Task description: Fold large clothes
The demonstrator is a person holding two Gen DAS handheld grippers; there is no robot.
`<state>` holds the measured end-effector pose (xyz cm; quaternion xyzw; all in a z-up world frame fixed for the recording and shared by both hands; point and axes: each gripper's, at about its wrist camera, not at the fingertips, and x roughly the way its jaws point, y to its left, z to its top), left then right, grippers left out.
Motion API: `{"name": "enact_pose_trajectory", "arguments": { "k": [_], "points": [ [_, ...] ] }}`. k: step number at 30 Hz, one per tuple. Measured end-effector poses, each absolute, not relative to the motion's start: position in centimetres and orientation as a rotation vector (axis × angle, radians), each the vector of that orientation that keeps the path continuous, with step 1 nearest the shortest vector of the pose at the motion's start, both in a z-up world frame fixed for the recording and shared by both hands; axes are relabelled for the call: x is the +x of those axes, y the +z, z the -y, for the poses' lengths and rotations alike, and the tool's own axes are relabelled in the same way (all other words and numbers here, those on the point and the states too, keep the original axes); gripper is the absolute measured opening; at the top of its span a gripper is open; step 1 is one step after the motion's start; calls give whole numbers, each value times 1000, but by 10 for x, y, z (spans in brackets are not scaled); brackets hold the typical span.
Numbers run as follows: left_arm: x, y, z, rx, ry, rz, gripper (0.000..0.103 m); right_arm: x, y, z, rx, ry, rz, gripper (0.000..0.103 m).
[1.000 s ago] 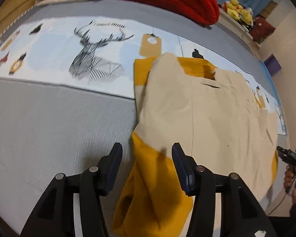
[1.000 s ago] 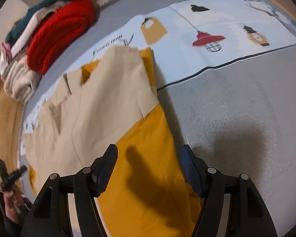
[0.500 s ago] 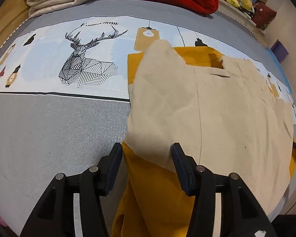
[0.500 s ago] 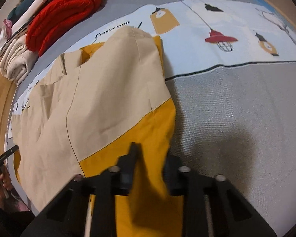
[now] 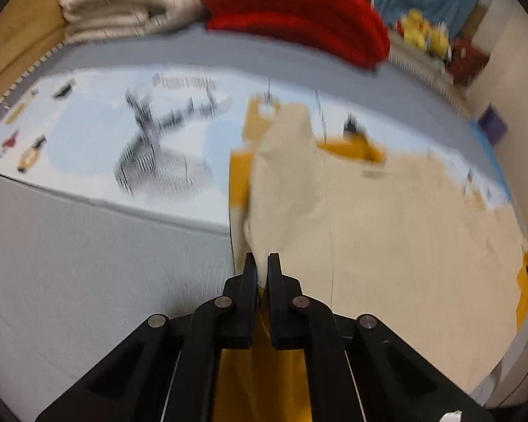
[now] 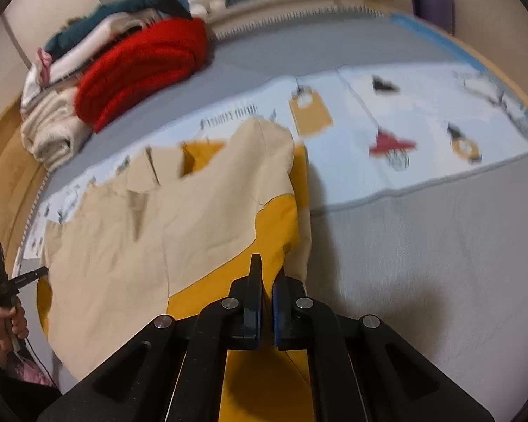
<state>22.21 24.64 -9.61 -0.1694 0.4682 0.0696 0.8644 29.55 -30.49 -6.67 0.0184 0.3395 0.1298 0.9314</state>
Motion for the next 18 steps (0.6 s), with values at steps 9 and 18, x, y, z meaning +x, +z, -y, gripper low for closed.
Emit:
{"name": "enact_pose_trajectory", "arguments": {
  "k": [9,18],
  "points": [
    [250,-82,-244,-314,236,-862,3,322,-58,285,39,189,-561,4],
    [279,-138,-251,-295,283,-1016,3,381,-117,280,-25,43,-798,4]
  ]
}}
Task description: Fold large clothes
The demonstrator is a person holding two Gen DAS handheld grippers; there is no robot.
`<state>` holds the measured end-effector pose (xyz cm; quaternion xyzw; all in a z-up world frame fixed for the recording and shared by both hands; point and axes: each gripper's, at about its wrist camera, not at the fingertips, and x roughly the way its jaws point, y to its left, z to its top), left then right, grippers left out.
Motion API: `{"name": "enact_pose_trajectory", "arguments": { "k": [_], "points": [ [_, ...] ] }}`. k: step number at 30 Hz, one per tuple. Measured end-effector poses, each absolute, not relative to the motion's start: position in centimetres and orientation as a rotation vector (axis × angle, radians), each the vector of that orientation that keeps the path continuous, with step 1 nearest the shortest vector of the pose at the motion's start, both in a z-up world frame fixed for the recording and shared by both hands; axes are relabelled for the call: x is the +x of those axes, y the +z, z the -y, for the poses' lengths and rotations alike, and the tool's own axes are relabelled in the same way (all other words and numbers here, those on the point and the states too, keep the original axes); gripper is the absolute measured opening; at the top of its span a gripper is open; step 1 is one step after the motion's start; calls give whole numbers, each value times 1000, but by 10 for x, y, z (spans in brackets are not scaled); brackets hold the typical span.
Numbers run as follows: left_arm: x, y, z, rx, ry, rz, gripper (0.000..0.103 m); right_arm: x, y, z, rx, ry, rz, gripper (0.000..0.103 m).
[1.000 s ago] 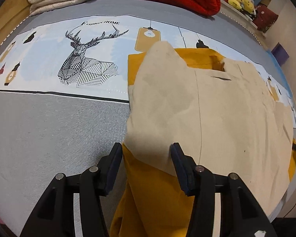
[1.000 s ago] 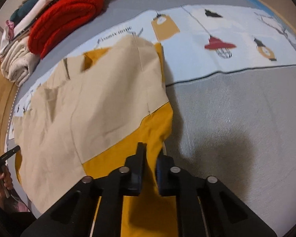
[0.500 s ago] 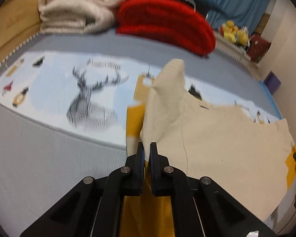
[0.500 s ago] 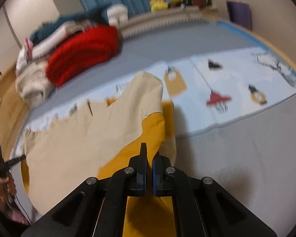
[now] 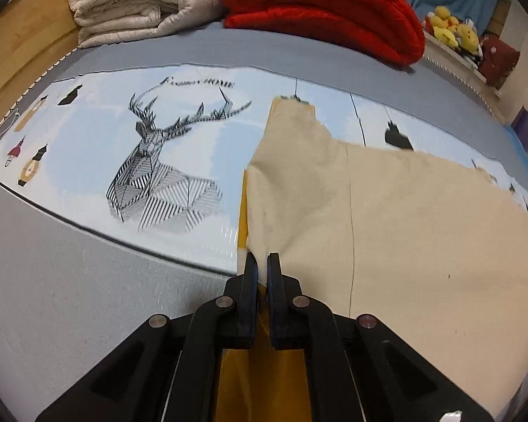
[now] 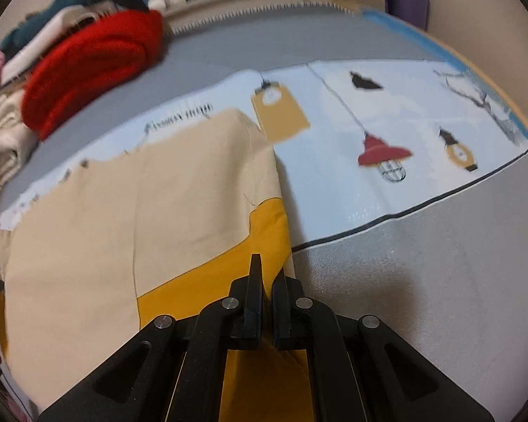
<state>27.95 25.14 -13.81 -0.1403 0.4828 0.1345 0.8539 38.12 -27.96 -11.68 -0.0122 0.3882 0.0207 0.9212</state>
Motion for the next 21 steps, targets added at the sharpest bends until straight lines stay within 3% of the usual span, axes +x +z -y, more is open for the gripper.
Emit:
{"name": "enact_pose_trajectory", "arguments": {
  "k": [6,7,9,12,14,15,21],
  "points": [
    [285,-124,-257,-292,301,-933,4,379,-92,271,-8,29,-651,3],
    [288,-129,-258,-296,298,-957,5,384,-97,269,-19,15,-677,4],
    [294,-142,-260,-312,304,-1046,18,394,-111,269,-23,-19,-753,4],
    [288,-142,-265,-324,337,-1087,32,396,-123,277,-16,-42,-818,13],
    [281,-126,-263,-286,356,-1062,32,390,-117,280,-41,-76,-814,30],
    [275,-114,-259,-275,332,-1038,32,384,-112,282,-65,-99,-794,33],
    [261,-104,-215,-267,-73,-1117,33,342,-84,293,-92,11,-693,35]
  ]
}}
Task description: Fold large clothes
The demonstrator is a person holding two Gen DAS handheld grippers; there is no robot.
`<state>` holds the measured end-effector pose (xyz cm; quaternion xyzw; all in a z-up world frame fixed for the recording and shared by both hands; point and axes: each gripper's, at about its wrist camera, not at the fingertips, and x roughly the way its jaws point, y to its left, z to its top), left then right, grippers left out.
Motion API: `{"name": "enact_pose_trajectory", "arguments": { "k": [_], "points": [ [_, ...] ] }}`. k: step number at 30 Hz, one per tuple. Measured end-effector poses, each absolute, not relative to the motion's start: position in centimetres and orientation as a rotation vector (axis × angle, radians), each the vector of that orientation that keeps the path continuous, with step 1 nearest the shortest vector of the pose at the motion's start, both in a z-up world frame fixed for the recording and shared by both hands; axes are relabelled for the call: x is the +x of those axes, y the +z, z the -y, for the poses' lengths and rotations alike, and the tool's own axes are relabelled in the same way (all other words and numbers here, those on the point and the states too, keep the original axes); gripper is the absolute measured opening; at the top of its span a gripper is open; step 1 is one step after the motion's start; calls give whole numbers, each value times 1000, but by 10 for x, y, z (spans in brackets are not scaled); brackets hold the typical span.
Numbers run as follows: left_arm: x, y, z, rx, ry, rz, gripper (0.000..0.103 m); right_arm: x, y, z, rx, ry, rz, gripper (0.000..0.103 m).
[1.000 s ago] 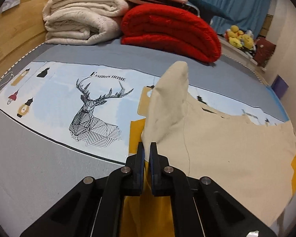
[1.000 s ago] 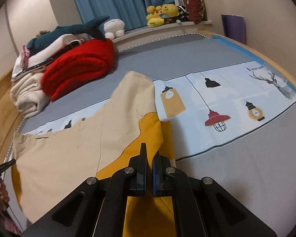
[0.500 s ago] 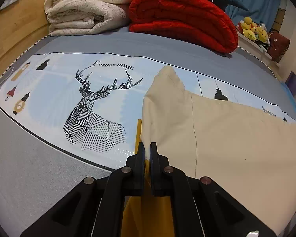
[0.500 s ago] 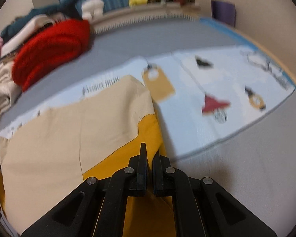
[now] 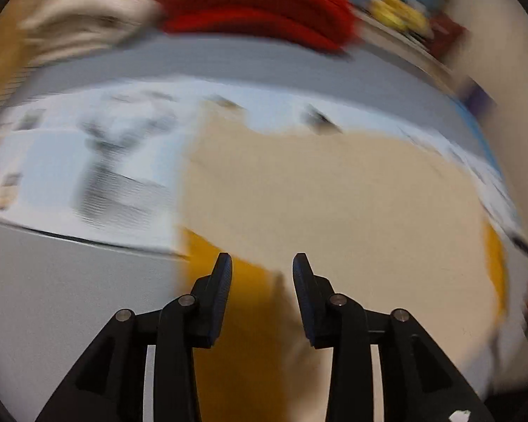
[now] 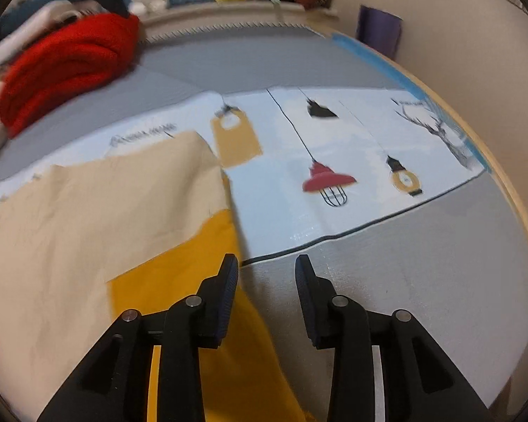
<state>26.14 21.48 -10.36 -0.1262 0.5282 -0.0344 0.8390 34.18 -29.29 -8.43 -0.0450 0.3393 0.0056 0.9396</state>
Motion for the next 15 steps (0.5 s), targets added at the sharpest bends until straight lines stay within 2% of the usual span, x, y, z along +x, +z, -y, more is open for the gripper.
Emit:
{"name": "enact_pose_trajectory", "arguments": {
  "k": [3,7,11,13,15],
  "points": [
    [252,-127,-183,-166,-226,-1220,34,329,-104,277,-149,241,-823,35],
    [241,-156,-181,-42,-196,-1315,36,324,-158,273,-352,173,-1030,35],
    [232,-142,-202,-60,-149,-1328,30,314,-147,288,-308,149,-1021,35],
    [221,-138,-202,-30,-226,-1337,30,309,-150,293,-308,168,-1048,35],
    [211,-153,-202,44,-230,-1392,37,309,-168,297,-363,147,-1125,35]
  ]
}}
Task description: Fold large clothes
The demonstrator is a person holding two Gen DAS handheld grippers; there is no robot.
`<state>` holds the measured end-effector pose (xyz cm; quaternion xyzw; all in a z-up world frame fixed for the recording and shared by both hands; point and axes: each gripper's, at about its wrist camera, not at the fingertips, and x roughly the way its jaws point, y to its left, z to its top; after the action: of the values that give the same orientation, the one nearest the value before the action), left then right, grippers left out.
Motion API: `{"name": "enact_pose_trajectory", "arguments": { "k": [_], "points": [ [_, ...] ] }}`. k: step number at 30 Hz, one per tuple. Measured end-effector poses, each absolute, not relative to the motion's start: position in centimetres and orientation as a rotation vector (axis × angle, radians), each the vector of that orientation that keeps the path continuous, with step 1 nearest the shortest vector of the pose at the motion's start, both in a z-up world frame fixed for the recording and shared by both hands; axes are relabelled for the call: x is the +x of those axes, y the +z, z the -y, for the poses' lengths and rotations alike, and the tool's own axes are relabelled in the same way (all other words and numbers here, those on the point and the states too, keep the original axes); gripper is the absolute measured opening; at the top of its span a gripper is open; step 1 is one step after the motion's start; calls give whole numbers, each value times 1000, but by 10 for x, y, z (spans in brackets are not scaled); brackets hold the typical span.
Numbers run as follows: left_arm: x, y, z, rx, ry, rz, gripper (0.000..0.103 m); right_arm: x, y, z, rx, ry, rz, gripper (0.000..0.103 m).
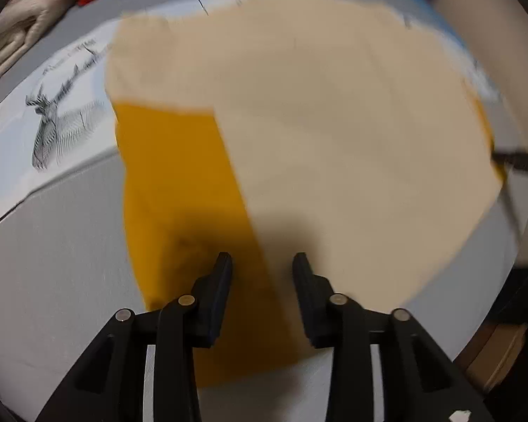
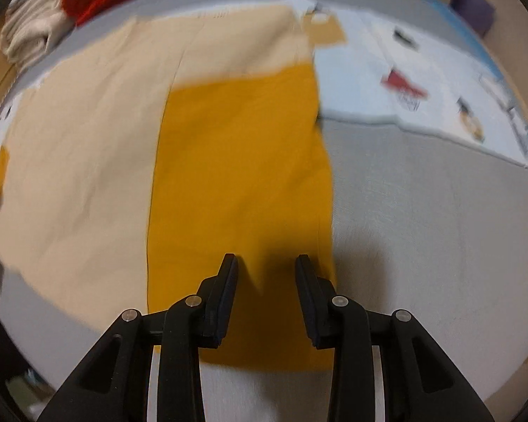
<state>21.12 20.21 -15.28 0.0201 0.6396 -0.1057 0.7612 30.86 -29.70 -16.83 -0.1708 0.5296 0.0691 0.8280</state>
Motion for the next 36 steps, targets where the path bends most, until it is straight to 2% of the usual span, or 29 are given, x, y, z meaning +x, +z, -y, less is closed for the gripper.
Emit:
{"name": "enact_pose_trajectory", "arguments": {
  "k": [4,6,13,16,19,27,31,36],
  "points": [
    [205,-153,-205,102,-184,-1374,37,305,-169,298,-398,125,-1126,35],
    [202,-137,-209,104,-100,-1332,28,301,-160,297,-404,88,-1094,35],
    [169,-42,-206,47,1,-1069,28,244,-75,250,-389,142,-734,35],
    [158,-25,-191,-18,52,-1011,28,215,-62,213,-385,226,-646,35],
    [143,-33,-178,-64,100,-965,28,194,-78,173,-422,314,-611,35],
    [137,-59,-149,-167,134,-977,28,196,-159,93,-589,398,-717,35],
    [149,-69,-148,-202,103,-1001,28,214,-206,80,-711,343,-865,35],
    [157,-94,-162,-304,88,-1069,28,224,-210,85,-674,354,-903,36]
  ]
}}
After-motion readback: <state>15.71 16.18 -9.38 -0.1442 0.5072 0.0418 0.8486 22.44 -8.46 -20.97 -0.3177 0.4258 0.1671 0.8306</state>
